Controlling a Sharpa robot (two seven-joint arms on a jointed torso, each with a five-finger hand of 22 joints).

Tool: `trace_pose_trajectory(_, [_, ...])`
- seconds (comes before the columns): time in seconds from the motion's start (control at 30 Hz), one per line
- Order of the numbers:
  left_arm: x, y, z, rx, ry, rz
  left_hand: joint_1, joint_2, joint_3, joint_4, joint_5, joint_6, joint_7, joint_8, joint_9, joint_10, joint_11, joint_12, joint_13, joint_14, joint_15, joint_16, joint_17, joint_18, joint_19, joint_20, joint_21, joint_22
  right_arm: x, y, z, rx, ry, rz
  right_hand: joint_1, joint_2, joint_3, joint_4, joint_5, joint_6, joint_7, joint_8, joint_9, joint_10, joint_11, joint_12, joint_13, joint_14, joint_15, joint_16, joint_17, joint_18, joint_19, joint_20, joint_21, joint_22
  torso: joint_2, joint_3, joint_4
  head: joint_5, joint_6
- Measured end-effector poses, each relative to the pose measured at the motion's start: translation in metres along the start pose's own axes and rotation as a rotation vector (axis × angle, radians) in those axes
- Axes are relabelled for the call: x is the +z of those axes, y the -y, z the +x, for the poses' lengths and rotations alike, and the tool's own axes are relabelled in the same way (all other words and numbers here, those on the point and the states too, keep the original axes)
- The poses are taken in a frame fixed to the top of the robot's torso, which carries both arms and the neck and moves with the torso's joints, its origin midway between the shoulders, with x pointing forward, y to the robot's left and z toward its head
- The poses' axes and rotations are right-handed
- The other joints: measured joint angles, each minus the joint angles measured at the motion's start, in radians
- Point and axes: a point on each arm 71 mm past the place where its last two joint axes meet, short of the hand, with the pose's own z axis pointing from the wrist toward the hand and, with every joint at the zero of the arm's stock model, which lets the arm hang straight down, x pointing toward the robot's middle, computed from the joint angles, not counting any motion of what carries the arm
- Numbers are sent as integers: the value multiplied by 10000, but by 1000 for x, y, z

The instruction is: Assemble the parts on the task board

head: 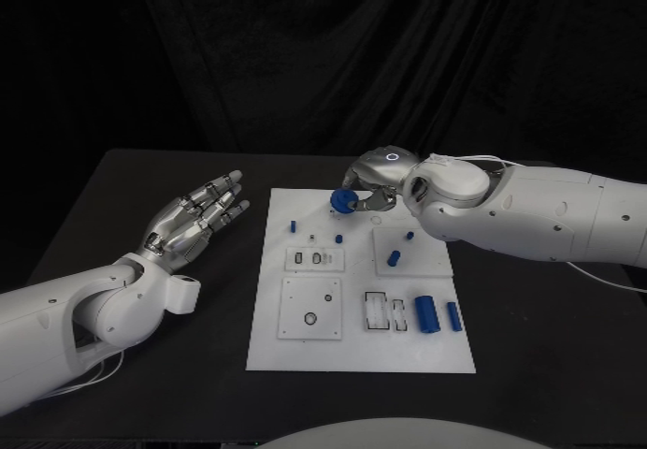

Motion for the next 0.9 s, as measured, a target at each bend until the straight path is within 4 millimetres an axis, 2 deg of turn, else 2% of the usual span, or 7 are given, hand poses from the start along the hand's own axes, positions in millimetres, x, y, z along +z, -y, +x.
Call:
trace_pose_trajectory(0.37, [1, 0, 3, -65, -90, 1, 0, 0, 0, 0, 0, 0, 0, 0, 0, 0, 0, 0, 0, 0, 0, 0, 0, 1, 0, 0, 0, -1, 14, -10, 15, -46, -401, -97, -39, -40, 2, 2, -89, -32, -40, 66, 2, 0, 1, 0, 0, 0, 0, 0, 0, -1, 0, 0, 0, -1, -5, 4, 12, 28, -37])
trace_pose_trajectory(0.63, [1, 0, 2, -52, -73, 1, 0, 0, 0, 0, 0, 0, 0, 0, 0, 0, 0, 45, 0, -38, 36, 0, 0, 1, 0, 0, 0, -1, 17, -12, 15, -65, -399, -138, -129, -130, 29, 29, -159, -94, -104, 386, 6, 0, 1, 0, 0, 0, 0, 0, 8, 0, 0, 1, -40, 1, -8, 1, 19, 3, -100])
trace_pose_trajectory(0.7, [1, 0, 2, -52, -76, 1, 0, 0, 0, 0, 0, 0, 0, 0, 0, 0, 0, 44, 0, -38, 36, 0, 0, 1, 0, 0, 0, -1, 18, -12, 15, -68, -401, -149, -128, -130, 119, 72, -195, -228, -239, 302, 7, -2, 0, 0, 0, 0, 0, 0, 8, 1, 0, 0, -78, 6, -7, 1, 19, 2, -112])
trace_pose_trajectory(0.8, [1, -1, 2, -57, -86, 1, 0, 0, 0, 0, 0, 0, 0, 0, 0, 0, 0, 44, 0, -38, 36, 0, 0, 1, 0, 0, 0, -2, 18, -13, 15, -70, -405, -173, -130, -128, 238, 96, -195, -394, -411, -91, 24, -3, 74, 0, 0, 0, 0, 0, 8, 0, 0, 1, -102, 7, -6, 2, 18, 2, -122])
trace_pose_trajectory(0.83, [1, -1, 2, -57, -86, 1, 0, 0, 0, 0, 0, 0, 0, 0, 0, 0, 0, 44, 0, -38, 36, 0, 0, 1, 0, 0, 0, -1, 18, -13, 15, -70, -410, -181, -130, -128, 305, 107, -195, -536, -526, -279, 463, -3, 75, 0, 0, 0, 0, 0, 7, 0, 0, 0, -157, 6, -6, 3, 16, 3, -123])
trace_pose_trajectory(0.87, [1, -1, 2, -55, -84, 1, 0, 0, 0, 0, 0, 0, 0, 0, 0, 0, 0, 44, 0, -38, 36, 0, 0, 0, 0, 0, 0, -2, 18, -13, 15, -69, -420, -191, -131, -128, 323, 125, -207, -756, -539, -455, 2036, -3, 74, 0, -1, 0, 0, 0, 7, 0, 0, 1, -167, 6, -6, 4, 14, 7, -124])
trace_pose_trajectory(0.9, [1, -1, 2, -51, -80, 1, 0, 0, 0, 0, 0, 0, 0, 0, 0, 0, -1, 44, 0, -38, 36, 0, 0, 1, 0, 0, 0, -1, 18, -14, 16, -68, -440, -204, -131, -128, 372, 143, -243, -921, -529, -587, 2799, -3, 74, 0, 0, 0, 0, 0, 7, 0, 0, 0, -175, 6, -5, 5, 10, 14, -124])
